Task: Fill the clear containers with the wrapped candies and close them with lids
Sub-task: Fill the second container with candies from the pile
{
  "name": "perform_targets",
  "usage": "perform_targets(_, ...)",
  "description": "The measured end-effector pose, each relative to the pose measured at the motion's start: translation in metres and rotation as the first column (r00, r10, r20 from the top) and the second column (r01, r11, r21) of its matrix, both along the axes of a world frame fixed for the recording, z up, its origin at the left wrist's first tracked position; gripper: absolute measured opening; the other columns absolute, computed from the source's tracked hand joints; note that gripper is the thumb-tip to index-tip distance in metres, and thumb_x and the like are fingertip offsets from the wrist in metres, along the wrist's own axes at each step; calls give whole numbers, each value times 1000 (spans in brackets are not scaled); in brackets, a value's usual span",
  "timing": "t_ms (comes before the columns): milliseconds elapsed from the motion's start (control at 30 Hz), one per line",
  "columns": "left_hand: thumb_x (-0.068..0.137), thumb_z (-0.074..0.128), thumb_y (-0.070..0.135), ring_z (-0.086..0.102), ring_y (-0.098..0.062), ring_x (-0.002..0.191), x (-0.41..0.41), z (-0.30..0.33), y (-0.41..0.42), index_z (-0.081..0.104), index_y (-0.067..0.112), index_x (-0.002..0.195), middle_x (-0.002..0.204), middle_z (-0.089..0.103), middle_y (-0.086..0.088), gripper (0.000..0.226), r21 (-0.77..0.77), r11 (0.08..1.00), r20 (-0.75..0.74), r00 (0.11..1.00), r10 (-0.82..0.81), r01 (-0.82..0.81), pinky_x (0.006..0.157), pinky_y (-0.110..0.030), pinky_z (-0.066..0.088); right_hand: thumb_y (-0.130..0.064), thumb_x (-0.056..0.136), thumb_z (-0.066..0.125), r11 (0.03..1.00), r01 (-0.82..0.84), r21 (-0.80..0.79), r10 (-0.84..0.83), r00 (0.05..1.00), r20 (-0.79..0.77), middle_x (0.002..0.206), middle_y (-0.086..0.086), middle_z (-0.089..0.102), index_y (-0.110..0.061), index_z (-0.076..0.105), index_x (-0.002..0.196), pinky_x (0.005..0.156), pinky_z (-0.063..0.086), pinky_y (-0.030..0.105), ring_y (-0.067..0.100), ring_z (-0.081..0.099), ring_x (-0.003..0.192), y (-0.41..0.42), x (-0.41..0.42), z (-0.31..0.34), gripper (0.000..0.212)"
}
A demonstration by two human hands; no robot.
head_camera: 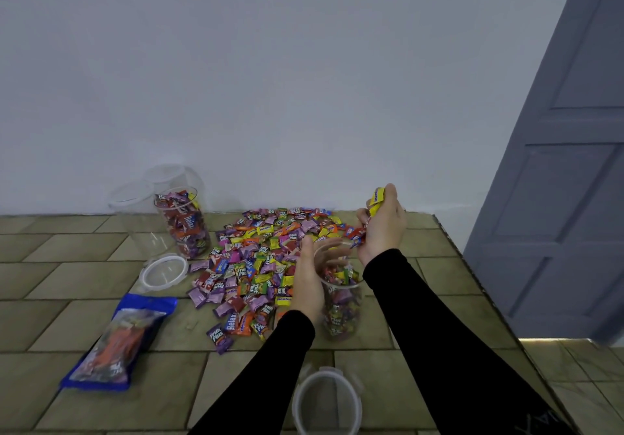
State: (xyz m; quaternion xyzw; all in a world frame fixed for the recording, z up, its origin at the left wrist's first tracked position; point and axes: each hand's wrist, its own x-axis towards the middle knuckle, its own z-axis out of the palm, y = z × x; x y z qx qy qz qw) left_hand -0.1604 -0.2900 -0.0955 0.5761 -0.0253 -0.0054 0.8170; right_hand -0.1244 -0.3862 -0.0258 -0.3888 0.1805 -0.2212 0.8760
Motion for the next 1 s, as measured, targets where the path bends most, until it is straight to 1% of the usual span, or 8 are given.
perform_targets(200, 81, 34, 69, 66, -28, 78, 3, -2, -3, 76, 16, 86, 86, 73, -11, 68, -47, 998, -24, 999, 32, -33, 91, -48, 47, -37, 99, 48, 973, -140, -182, 158, 983, 88, 58, -2, 38, -14, 44, 73, 42, 28, 27, 12, 34, 40, 5, 1, -3, 34)
perform_targets(267, 83, 37, 71, 68, -28, 87, 5, -5, -2, 77, 15, 91, 93, 74, -11, 69, -40, 998, -36, 998, 50, -52, 96, -45, 47, -37, 98, 49, 955, -172, -243, 199, 976, 87, 60, -2, 44, -14, 48, 78, 45, 28, 29, 13, 37, 41, 5, 1, -3, 31)
perform_targets(333, 84, 39, 76, 66, -32, 103, 6, -7, -1, 74, 12, 101, 105, 72, -15, 75, -3, 999, -37, 998, 45, -45, 102, -49, 45, -41, 97, 50, 936, -188, -297, 218, 973, 72, 64, -3, 50, -16, 53, 80, 49, 31, 30, 13, 41, 47, 2, 3, -5, 30)
perform_targets(433, 94, 31, 63, 63, -43, 103, 8, -8, -2, 69, 3, 105, 103, 70, -23, 72, -23, 998, -46, 997, 64, -66, 98, -51, 48, -51, 90, 55, 924, -204, -323, 228, 973, 37, 78, -6, 56, -21, 60, 87, 61, 38, 29, 12, 48, 67, -2, 3, -7, 30)
perform_targets(633, 89, 30, 62, 68, -31, 95, 6, -5, -2, 70, 4, 99, 98, 73, -19, 71, 25, 998, 13, 998, 61, -61, 92, -38, 50, -26, 100, 46, 930, -267, -254, 301, 948, 105, 58, -1, 49, -12, 48, 72, 52, 38, 28, 18, 44, 49, -6, -6, -6, 31)
perform_targets(767, 94, 35, 62, 68, -32, 97, 7, -7, -2, 75, 12, 94, 97, 73, -16, 64, -14, 998, -12, 998, 69, -69, 101, -52, 45, -22, 97, 49, 900, -310, -306, 345, 936, 69, 56, 0, 51, -12, 49, 66, 53, 34, 30, 20, 44, 54, -7, -10, -7, 32)
perform_targets(900, 85, 38, 70, 66, -36, 101, 11, -10, -2, 75, 13, 95, 99, 72, -19, 68, 0, 999, 32, 998, 53, -53, 103, -57, 41, -15, 86, 57, 902, -283, -325, 335, 935, 117, 67, 3, 45, -14, 52, 66, 62, 33, 31, 20, 41, 63, -5, -12, -11, 21)
perform_targets(1000, 84, 39, 70, 66, -39, 98, 11, -11, -2, 74, 11, 94, 97, 72, -20, 70, -14, 998, 43, 998, 54, -53, 102, -59, 41, -9, 86, 56, 888, -277, -367, 344, 930, 130, 69, 2, 44, -13, 51, 68, 58, 33, 26, 15, 41, 60, -6, -14, -11, 19)
